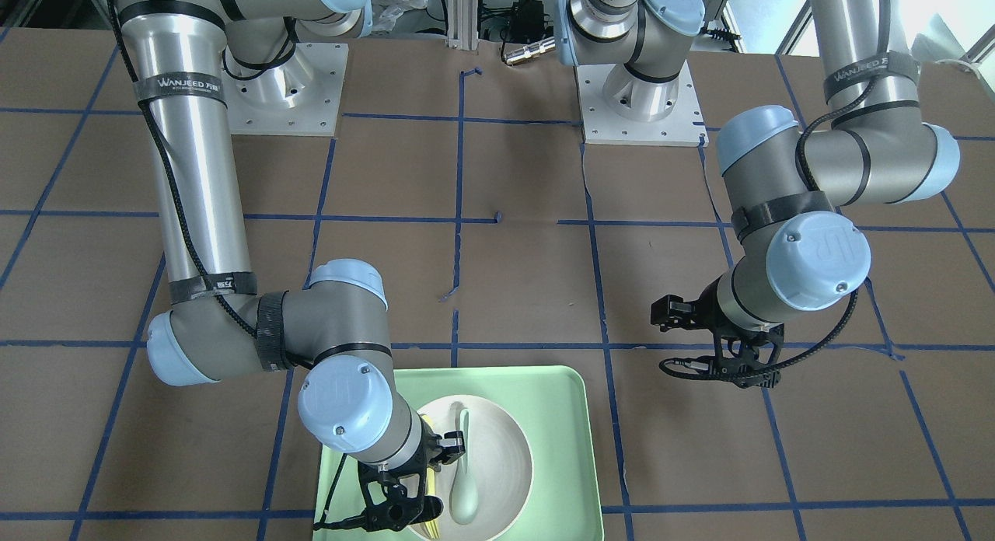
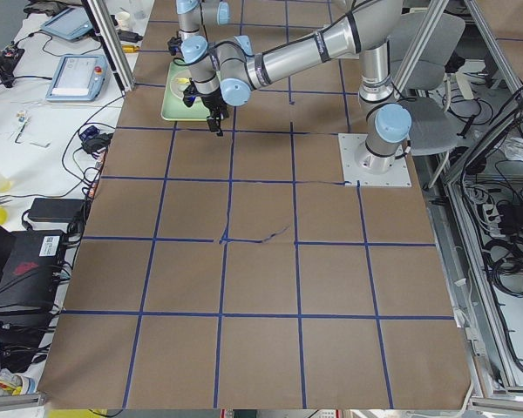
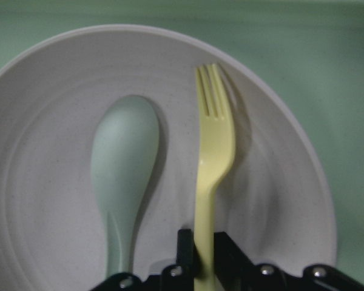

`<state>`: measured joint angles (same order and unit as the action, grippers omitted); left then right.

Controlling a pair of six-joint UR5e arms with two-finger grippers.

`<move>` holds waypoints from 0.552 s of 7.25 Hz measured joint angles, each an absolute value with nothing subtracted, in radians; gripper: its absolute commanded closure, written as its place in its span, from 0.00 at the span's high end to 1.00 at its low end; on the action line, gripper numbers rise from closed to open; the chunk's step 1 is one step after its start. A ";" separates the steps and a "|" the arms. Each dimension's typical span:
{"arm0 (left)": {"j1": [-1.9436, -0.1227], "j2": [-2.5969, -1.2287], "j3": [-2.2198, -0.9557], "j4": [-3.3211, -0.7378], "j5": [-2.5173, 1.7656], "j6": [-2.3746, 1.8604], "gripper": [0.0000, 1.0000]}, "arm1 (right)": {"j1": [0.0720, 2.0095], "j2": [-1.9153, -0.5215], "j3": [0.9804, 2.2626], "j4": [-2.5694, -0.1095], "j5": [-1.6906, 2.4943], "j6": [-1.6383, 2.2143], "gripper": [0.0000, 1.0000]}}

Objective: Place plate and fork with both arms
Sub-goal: 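Lower the right gripper into the plate and grasp the yellow fork, then move the fork with the right gripper beside the plate and release it on the tray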

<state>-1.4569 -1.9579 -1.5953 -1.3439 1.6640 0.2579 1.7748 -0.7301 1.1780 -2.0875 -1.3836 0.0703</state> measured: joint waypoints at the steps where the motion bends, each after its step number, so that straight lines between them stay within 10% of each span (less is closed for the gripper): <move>1: -1.454 -1.958 -1.595 -1.344 1.664 0.262 1.00 | 1.775 -0.731 1.178 -2.087 -1.384 0.074 0.00; 4: -1.436 -1.956 -1.594 -1.344 1.664 0.292 1.00 | 1.775 -0.764 1.178 -2.076 -1.385 0.096 0.00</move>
<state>-1.4356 -1.9564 -1.5940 -1.3437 1.6644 0.2918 1.7746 -0.7636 1.1781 -2.0757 -1.3851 0.0964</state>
